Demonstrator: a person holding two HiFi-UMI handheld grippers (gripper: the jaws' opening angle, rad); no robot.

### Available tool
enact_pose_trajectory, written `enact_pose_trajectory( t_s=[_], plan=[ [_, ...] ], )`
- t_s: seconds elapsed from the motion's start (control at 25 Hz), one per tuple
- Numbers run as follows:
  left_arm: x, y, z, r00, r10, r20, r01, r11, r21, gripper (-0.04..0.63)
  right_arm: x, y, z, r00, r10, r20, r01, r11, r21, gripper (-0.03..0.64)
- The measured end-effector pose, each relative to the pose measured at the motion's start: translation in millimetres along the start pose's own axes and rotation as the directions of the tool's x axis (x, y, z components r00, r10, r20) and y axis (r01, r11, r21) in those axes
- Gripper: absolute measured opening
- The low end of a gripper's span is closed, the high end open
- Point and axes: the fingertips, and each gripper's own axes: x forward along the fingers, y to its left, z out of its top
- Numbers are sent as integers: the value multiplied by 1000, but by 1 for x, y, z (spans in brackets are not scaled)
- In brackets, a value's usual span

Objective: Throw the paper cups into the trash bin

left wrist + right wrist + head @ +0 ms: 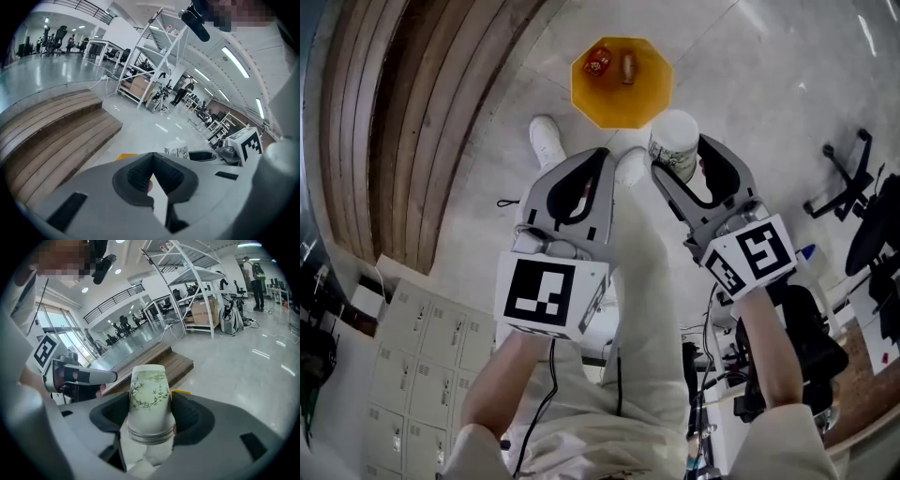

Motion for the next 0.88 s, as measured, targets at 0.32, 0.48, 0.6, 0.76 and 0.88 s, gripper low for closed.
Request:
enact_pose_trajectory(
  t_s=[0.32, 0.48, 0.6, 0.76, 0.88],
  plan=[
    [52, 69, -52, 996, 91, -25, -92, 995, -45, 6, 62, -36, -44, 999, -30, -27, 30, 999, 29, 288],
    [78, 87, -70, 994, 104, -40, -107, 992, -72, 6, 87, -56, -64, 998, -41, -49, 43, 998, 38, 288],
    [96, 97, -83, 992, 112, -62, -117, 989, -86, 6, 102, -68, -77, 997, -49, -67, 53, 997, 48, 288],
    [119, 111, -95, 988, 129, -86, -136, 987, -83, 6, 121, -83, -91, 994, -65, -84, 68, 997, 40, 288],
    [139, 122, -106, 984, 146, -103, -152, 987, -44, 6, 136, -95, -99, 992, -82, -97, 85, 996, 26, 288]
  ],
)
